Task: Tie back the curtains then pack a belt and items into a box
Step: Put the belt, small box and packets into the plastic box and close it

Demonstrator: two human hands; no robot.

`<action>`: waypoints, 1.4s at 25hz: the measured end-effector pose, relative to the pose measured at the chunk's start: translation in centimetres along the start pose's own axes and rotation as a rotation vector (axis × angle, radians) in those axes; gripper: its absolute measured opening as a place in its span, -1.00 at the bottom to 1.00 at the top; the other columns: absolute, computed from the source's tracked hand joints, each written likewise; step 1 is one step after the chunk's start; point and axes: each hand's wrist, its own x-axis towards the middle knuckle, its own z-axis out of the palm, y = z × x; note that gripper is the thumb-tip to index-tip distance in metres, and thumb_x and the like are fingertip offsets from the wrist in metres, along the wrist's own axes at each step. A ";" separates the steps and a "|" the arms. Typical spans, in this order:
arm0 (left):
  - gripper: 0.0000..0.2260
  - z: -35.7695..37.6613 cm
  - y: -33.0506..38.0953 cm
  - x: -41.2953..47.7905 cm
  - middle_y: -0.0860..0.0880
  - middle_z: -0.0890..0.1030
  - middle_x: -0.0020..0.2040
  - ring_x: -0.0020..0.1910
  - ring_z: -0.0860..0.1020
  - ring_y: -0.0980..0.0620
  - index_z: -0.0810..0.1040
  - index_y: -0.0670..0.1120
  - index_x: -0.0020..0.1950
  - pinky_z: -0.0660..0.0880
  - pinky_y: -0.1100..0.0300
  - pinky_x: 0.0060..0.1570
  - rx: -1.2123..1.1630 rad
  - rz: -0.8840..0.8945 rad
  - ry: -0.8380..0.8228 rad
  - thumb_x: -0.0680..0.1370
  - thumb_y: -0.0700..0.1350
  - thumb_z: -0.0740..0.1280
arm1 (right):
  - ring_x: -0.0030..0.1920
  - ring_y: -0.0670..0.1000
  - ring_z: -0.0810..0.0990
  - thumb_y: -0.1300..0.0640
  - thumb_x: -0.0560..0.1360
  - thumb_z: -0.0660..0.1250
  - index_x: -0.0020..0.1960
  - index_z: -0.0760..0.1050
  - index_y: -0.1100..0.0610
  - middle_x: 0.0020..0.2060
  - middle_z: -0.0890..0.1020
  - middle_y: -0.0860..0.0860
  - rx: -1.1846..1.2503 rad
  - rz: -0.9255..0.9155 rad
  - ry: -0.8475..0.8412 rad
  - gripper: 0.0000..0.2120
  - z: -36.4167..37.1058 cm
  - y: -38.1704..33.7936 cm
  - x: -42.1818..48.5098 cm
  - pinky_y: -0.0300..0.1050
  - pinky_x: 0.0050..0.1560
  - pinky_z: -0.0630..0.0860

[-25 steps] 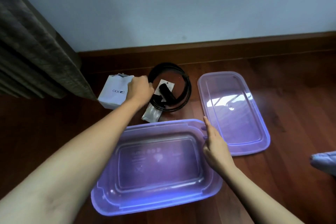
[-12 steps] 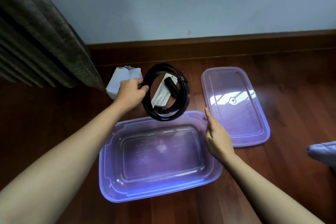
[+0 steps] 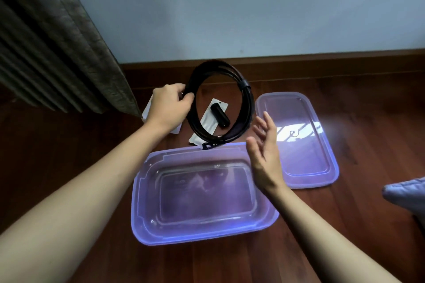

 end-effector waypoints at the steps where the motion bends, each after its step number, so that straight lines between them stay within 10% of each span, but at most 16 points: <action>1: -0.80 0.3 0.6 -0.6 -0.18 0.63 -0.32 -0.27 0.57 -0.14 0.60 -0.19 -0.19 0.48 0.05 -0.21 0.035 0.001 -0.011 0.49 -0.09 0.28 | 0.37 -0.13 0.34 -0.29 0.37 0.27 0.48 0.04 -0.04 0.40 0.32 -0.02 0.089 0.070 -0.022 -0.20 0.9 -1.0 0.2 -0.19 0.35 0.31; 4: -0.82 1.2 1.6 -2.3 -0.15 0.55 -0.38 -0.32 0.49 -0.10 0.54 -0.18 -0.25 0.26 0.13 -0.33 0.116 -0.050 -0.116 0.50 -0.13 0.28 | 0.18 -0.07 0.51 -0.02 0.47 0.36 0.22 0.38 -0.05 0.13 0.55 -0.04 0.306 0.296 0.097 -0.65 2.3 -1.9 1.3 0.07 0.35 0.39; 7: -0.87 1.7 1.9 -3.9 -0.15 0.62 -0.36 -0.40 0.62 -0.04 0.57 -0.15 -0.11 0.52 0.18 -0.37 0.015 -0.124 -0.275 0.49 -0.17 0.24 | -0.02 -0.02 0.54 0.08 0.55 0.28 -0.03 0.49 -0.02 -0.12 0.58 -0.03 0.515 0.401 0.297 -0.97 1.9 -2.4 1.9 0.10 0.22 0.44; 17: -0.75 3.1 1.2 -6.9 -0.17 0.61 -0.08 -0.14 0.62 -0.15 0.44 -0.13 -0.09 0.54 -0.01 -0.06 -0.145 -0.363 -0.423 0.49 0.02 0.11 | -0.04 -0.05 0.60 0.11 0.58 0.22 -0.01 0.43 0.03 -0.17 0.60 -0.07 0.724 0.370 0.267 -0.96 1.4 -3.4 0.5 -0.10 -0.07 0.55; 28: -0.64 4.8 0.6 -7.7 -0.17 0.58 -0.04 -0.17 0.60 -0.13 0.34 -0.10 0.34 0.54 -0.11 -0.03 -0.904 -0.822 -0.441 0.62 0.06 0.12 | -0.47 -0.12 0.47 -0.13 0.55 0.18 -0.12 0.37 0.06 -0.43 0.42 -0.04 0.831 0.580 0.244 -0.75 2.3 -0.3 -0.2 -0.16 -0.22 0.45; 35: -0.67 7.3 -1.3 -10.8 -0.13 0.60 0.11 -0.01 0.60 -0.04 0.34 -0.14 0.36 0.52 0.05 0.08 -0.974 -0.744 -0.369 0.64 -0.05 0.12 | -0.32 -0.03 0.53 -0.15 0.56 0.13 0.10 0.37 0.12 -0.33 0.48 0.01 0.624 0.729 0.230 -0.65 3.0 1.4 -2.7 -0.12 -0.20 0.51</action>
